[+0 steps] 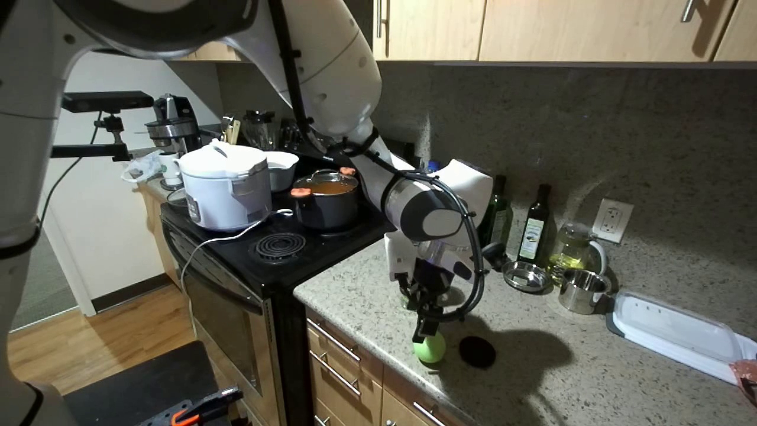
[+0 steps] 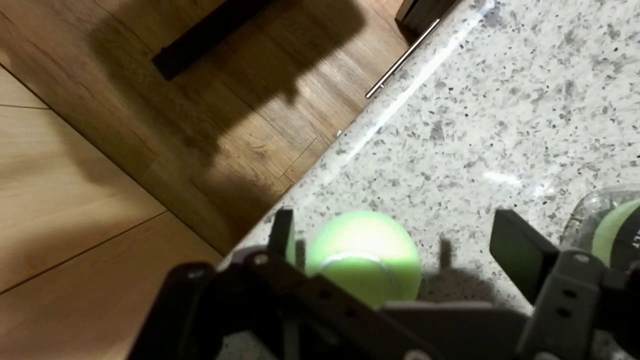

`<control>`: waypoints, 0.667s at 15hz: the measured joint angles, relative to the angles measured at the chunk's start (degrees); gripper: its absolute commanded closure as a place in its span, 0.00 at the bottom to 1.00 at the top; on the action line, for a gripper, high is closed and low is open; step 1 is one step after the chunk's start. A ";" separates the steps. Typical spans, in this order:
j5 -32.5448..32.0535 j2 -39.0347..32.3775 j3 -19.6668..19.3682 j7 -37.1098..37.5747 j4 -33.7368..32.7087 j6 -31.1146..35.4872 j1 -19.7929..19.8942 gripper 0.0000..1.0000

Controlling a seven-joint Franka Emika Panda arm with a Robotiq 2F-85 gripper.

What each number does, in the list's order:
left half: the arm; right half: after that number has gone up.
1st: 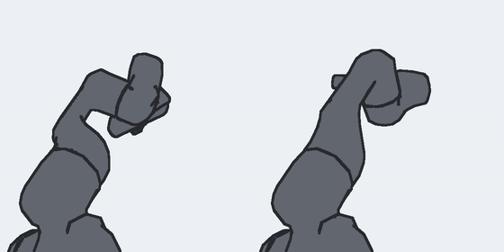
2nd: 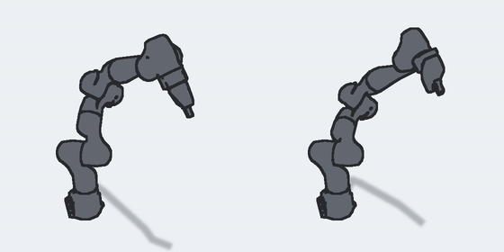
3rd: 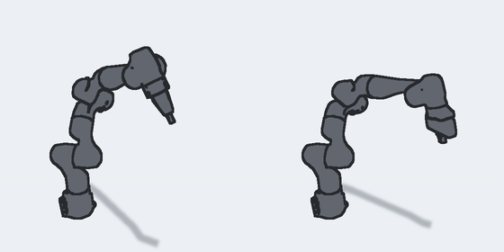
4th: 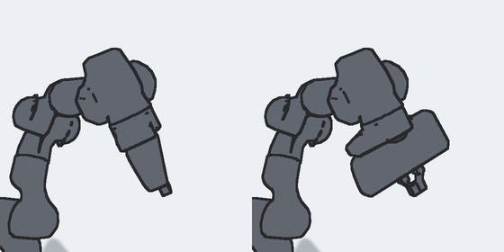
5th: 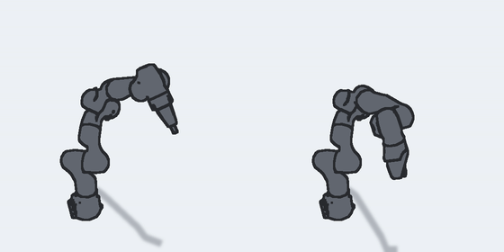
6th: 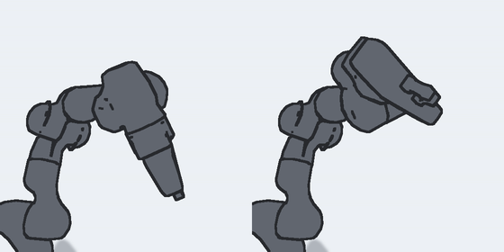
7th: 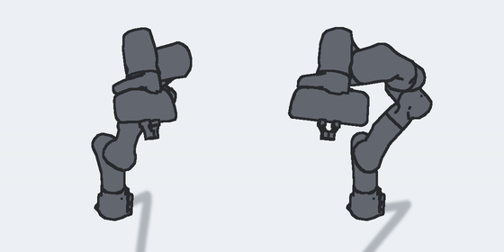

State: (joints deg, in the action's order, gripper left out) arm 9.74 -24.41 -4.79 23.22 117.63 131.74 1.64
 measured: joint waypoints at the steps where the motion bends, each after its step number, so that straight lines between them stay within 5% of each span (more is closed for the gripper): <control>1: 0.00 -0.35 -0.25 0.00 -0.09 0.23 0.03 0.00; 10: 0.00 -5.26 -1.29 0.00 -4.30 1.78 0.45 0.00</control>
State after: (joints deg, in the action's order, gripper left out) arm 9.74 -29.66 -6.08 23.22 113.34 133.52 2.09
